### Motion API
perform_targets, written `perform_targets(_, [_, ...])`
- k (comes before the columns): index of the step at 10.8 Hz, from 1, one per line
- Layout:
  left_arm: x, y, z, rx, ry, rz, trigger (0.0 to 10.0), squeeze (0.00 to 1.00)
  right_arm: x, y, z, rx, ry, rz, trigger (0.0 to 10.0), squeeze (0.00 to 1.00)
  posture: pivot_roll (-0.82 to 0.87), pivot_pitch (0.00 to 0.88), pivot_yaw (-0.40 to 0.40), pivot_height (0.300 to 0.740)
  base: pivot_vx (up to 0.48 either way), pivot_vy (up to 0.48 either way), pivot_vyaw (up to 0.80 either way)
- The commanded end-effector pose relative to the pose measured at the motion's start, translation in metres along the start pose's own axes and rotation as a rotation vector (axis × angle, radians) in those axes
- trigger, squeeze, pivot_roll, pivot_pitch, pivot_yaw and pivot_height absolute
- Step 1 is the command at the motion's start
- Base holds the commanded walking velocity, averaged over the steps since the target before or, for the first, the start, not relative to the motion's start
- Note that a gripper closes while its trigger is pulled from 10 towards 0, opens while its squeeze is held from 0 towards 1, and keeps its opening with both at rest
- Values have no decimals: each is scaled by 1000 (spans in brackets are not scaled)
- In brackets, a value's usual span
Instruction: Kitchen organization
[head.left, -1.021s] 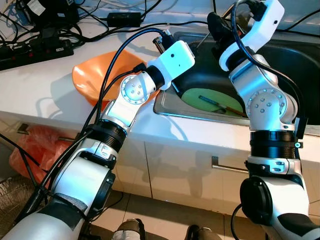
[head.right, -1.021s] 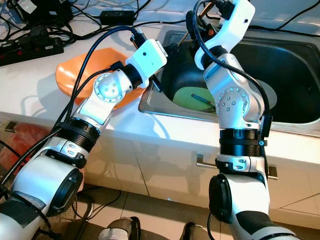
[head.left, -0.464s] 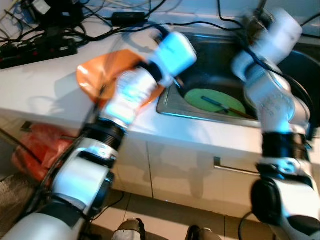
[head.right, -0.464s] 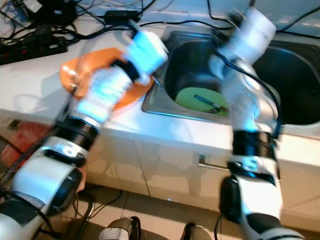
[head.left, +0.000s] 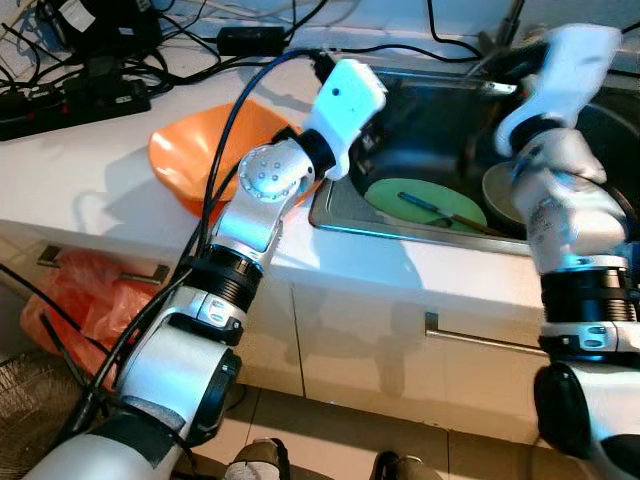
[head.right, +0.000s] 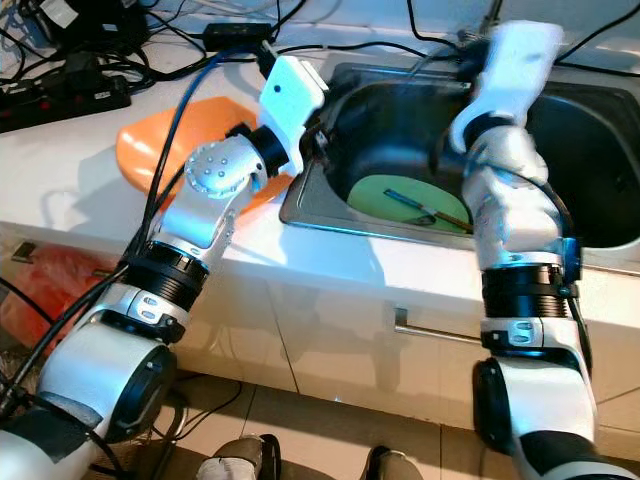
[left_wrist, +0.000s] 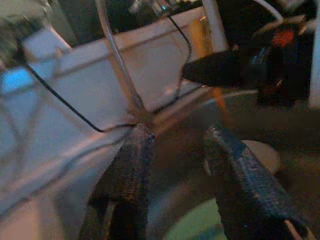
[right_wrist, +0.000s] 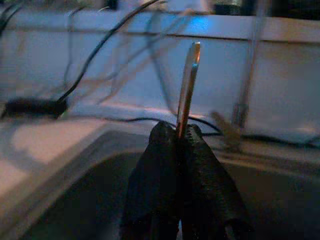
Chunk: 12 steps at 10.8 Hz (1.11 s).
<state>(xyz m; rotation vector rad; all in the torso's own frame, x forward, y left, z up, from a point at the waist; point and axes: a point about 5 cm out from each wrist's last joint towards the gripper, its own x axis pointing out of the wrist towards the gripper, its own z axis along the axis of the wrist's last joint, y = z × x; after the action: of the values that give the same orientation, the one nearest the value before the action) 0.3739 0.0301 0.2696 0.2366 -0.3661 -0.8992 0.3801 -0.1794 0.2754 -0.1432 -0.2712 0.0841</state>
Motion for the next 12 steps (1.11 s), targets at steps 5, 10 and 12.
perform_targets(5, [-7, -38, -27, -289, 171, -178, 10000, 1000, -19, 2, -61, -396, 167, 407, 0, 0, 93, 65, 22, 740, 0, 0, 0])
perform_targets(10, [-26, -32, -34, -196, 324, -204, 10000, 1000, -23, -1, -99, -515, 320, 496, 0, 0, 129, 57, 23, 740, 0, 0, 0])
perform_targets(12, [-30, -31, -35, -186, 347, -204, 10000, 1000, -22, 3, -105, -511, 333, 513, 4863, 0, 129, 57, 23, 740, 0, 0, 0])
